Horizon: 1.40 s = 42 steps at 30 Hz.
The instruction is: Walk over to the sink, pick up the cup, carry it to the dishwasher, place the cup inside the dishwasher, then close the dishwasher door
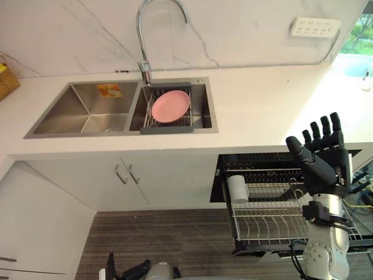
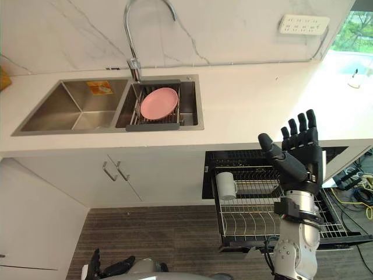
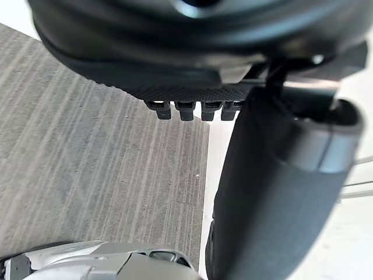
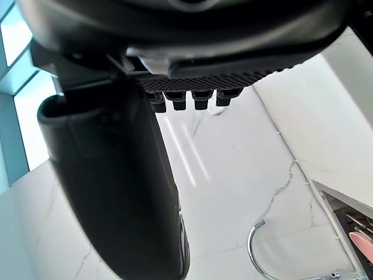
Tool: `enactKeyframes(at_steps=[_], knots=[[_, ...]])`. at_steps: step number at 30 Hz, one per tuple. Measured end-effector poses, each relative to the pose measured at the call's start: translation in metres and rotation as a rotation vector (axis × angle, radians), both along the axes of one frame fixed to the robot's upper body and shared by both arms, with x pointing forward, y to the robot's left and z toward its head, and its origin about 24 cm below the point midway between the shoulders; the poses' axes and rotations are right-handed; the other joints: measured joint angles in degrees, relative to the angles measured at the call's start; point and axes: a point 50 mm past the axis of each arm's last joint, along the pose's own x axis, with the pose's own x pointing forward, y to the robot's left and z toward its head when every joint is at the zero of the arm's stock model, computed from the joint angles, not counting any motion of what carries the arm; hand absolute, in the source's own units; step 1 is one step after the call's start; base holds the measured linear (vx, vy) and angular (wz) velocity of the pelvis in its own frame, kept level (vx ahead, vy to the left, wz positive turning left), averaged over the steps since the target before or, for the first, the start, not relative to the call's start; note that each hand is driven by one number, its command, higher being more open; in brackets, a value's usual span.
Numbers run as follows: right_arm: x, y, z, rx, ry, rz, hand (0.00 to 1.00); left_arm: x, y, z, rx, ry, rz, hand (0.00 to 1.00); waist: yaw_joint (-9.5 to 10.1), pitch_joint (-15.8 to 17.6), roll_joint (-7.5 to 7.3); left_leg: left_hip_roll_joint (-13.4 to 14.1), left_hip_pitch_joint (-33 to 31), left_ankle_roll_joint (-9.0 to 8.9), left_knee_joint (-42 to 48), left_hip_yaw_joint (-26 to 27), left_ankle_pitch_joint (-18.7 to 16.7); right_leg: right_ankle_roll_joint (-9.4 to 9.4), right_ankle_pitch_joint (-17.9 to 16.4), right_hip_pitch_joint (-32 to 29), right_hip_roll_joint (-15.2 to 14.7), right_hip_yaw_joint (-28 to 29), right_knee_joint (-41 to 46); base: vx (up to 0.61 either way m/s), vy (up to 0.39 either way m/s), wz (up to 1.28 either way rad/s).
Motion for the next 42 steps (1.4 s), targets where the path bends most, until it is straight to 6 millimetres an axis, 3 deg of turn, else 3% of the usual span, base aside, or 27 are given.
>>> enactKeyframes(at_steps=[3, 5, 6, 7, 9, 10, 12, 15, 17, 19, 21, 22, 23, 25, 27, 28, 29, 34, 38, 42], knots=[[0.003, -0.001, 0.003, 0.0, -0.014, -0.004, 1.0, -0.01, -0.001, -0.001, -0.005, 0.019, 0.031, 1.0, 0.41, 0.03, -0.04, 2.41, -1.27, -1.8, -7.51, -6.53, 1.22, 0.17, -0.12, 0.03, -0.82, 1.99, 0.16, -0.05, 0.066, -0.29], [0.004, -0.004, 0.0, -0.001, -0.004, -0.004, 1.0, -0.024, 0.001, -0.001, 0.007, 0.054, 0.053, 1.0, 0.22, 0.04, 0.09, 5.47, -0.96, -4.14, -12.41, -7.92, 3.45, 2.1, -1.35, 0.24, -1.48, 4.57, 1.38, 0.1, 0.247, -0.58], [0.003, -0.005, 0.0, -0.002, -0.002, -0.006, 1.0, -0.027, 0.001, -0.002, 0.009, 0.064, 0.055, 1.0, 0.19, 0.01, 0.24, 5.9, -0.72, -4.43, -12.84, -7.91, 3.71, 2.92, -1.9, 0.26, -1.67, 5.33, 2.06, 0.18, 0.35, -0.56], [0.002, -0.008, 0.0, 0.003, -0.007, -0.014, 1.0, -0.032, 0.0, -0.003, 0.006, 0.082, 0.059, 1.0, 0.23, -0.04, 0.34, 5.37, -0.38, -4.2, -11.59, -7.03, 7.28, 4.57, -3.21, 0.2, -2.79, 6.74, 3.6, 0.26, 0.469, -0.55], [0.001, -0.009, 0.0, 0.001, -0.016, -0.016, 1.0, -0.031, 0.007, -0.002, 0.02, 0.087, 0.058, 1.0, -0.21, -0.63, -1.96, 2.18, -0.78, -2.11, -9.08, -4.62, 4.2, 5.73, -4.32, -0.37, -6.77, 7.99, 4.33, 0.25, 0.418, -0.31], [-0.001, -0.011, 0.004, -0.011, -0.035, -0.027, 1.0, -0.021, 0.012, -0.002, 0.031, 0.074, 0.042, 1.0, -0.71, -0.95, -2.61, 0.35, -2.38, -0.4, -7.0, -4.52, 2.85, 6.44, -3.83, -0.51, -8.63, 7.95, 4.02, 0.22, 0.346, 0.21], [-0.003, -0.015, 0.005, -0.001, -0.05, -0.042, 1.0, 0.001, 0.016, 0.0, 0.041, 0.03, 0.009, 1.0, -0.91, -1.1, -2.87, -2.02, -3.59, 1.33, -5.77, -4.55, 1.36, 7.27, -2.1, -0.7, -10.79, 8.09, 3.89, 0.23, 0.357, 0.28], [0.0, -0.012, 0.006, 0.002, -0.05, -0.025, 1.0, 0.022, 0.014, 0.003, 0.04, -0.023, -0.033, 1.0, -0.2, -1.31, -2.63, -4.72, 0.16, 3.11, -11.05, -3.44, 1.63, 5.29, 1.36, -4.25, -12.79, 9.59, 11.42, 0.18, 0.223, -0.01], [0.003, -0.011, 0.009, -0.013, -0.056, -0.025, 1.0, 0.024, 0.013, 0.003, 0.039, -0.033, -0.035, 1.0, -0.17, -1.49, -2.56, -5.91, 3.47, 4.32, -15.12, -2.96, 2.54, 2.01, 4.24, -7.93, -13.64, 9.32, 19.54, 0.23, 0.188, -0.09], [0.006, -0.008, 0.011, -0.025, -0.055, -0.011, 1.0, 0.022, 0.012, 0.003, 0.036, -0.029, -0.036, 1.0, -0.04, -1.58, -2.56, -7.12, 8.25, 5.55, -20.56, -2.33, 3.19, -4.71, 8.67, -13.5, -14.73, 8.52, 30.56, 0.24, 0.174, -0.14], [0.009, -0.003, 0.009, -0.028, -0.047, 0.021, 1.0, 0.022, 0.011, 0.003, 0.037, -0.026, -0.043, 1.0, -0.33, -1.53, -2.25, -7.09, 11.19, 6.1, -23.24, -2.37, 3.36, -1.57, 3.88, -17.97, -12.12, 8.94, 38.02, 0.26, 0.139, -0.02], [0.01, 0.0, 0.009, -0.029, -0.043, 0.036, 1.0, 0.022, 0.012, 0.003, 0.043, -0.023, -0.049, 1.0, -0.65, -1.99, -2.36, -6.63, 11.98, 6.19, -24.54, -2.5, 3.35, -0.42, 0.42, -20.17, -9.21, 7.63, 38.21, 0.31, 0.102, 0.11], [0.012, 0.003, 0.009, -0.029, -0.041, 0.051, 1.0, 0.025, 0.015, 0.004, 0.05, -0.029, -0.048, 1.0, -0.81, -2.19, -2.2, -5.98, 12.39, 6.17, -25.49, -2.7, 3.34, -0.01, -2.08, -21.93, -6.43, 4.58, 35.18, 0.26, 0.044, 0.08], [0.015, 0.006, 0.009, -0.029, -0.041, 0.074, 1.0, 0.033, 0.015, 0.005, 0.048, -0.038, -0.048, 1.0, -0.81, -2.13, -2.17, -4.73, 13.42, 5.52, -26.07, -2.76, 2.96, 0.23, -2.92, -23.18, -2.0, 0.67, 27.49, 0.26, -0.042, -0.01], [0.019, 0.012, 0.009, -0.028, -0.045, 0.107, 1.0, 0.034, 0.016, 0.005, 0.05, -0.037, -0.051, 1.0, -0.74, -2.1, -2.28, -4.04, 15.09, 3.44, -25.53, -2.32, 1.63, -0.6, -1.35, -23.68, 0.98, -0.64, 18.62, 0.28, -0.106, -0.15], [0.021, 0.016, 0.01, -0.034, -0.051, 0.132, 1.0, 0.031, 0.017, 0.004, 0.054, -0.026, -0.056, 1.0, -0.83, -2.25, -2.84, -4.53, 16.12, 1.67, -23.79, -1.8, -0.19, -2.34, 6.59, -23.4, 1.72, -0.25, 13.88, 0.33, -0.112, -0.19], [0.022, 0.016, 0.008, -0.041, -0.04, 0.14, 1.0, 0.032, 0.011, 0.002, 0.035, -0.019, -0.055, 1.0, -0.81, -2.35, -1.5, -2.67, 16.44, 1.09, -21.37, -1.74, -1.27, -2.99, 6.73, -21.57, 3.12, -0.5, 13.8, 0.32, -0.129, -0.2], [0.021, 0.01, 0.009, -0.049, -0.037, 0.12, 1.0, 0.04, 0.007, 0.004, 0.046, -0.041, -0.091, 1.0, -1.17, -2.33, -0.79, -0.38, 18.26, 0.85, -23.8, -3.17, -0.81, -3.19, 7.58, -15.64, 5.82, -1.62, 6.41, 0.14, -0.083, 0.03], [0.023, 0.011, 0.013, -0.055, -0.055, 0.125, 1.0, 0.039, 0.007, 0.004, 0.073, -0.019, -0.127, 1.0, -1.1, -2.35, -0.55, -0.71, 18.87, 0.64, -23.97, -3.22, -0.48, -2.22, 11.47, -10.77, 6.13, -2.25, -2.01, 0.03, 0.049, 0.13], [0.024, 0.013, 0.014, -0.056, -0.058, 0.135, 1.0, 0.032, 0.014, 0.004, 0.119, 0.008, -0.092, 1.0, 0.33, -2.35, -0.46, -1.66, 18.11, 0.65, -23.68, -2.41, -0.47, -1.57, 14.4, -9.02, 5.98, -1.61, -7.65, -0.01, 0.054, -0.05]])
